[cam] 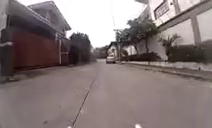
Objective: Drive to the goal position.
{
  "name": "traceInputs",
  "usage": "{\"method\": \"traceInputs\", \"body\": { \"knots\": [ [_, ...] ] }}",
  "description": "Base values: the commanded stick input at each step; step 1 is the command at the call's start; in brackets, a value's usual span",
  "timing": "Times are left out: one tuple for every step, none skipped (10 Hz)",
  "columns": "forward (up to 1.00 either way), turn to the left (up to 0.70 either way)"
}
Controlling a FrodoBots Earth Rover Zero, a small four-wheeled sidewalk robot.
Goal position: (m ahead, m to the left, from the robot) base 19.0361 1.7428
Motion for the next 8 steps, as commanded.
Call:
{"method": "traceInputs", "body": {
  "knots": [
    [1.0, 0.03],
    [1.0, 0.03],
    [1.0, 0.03],
    [1.0, 0.03],
    [1.0, 0.03],
    [1.0, 0.03],
    [1.0, 0.03],
    [1.0, 0.03]
  ]
}}
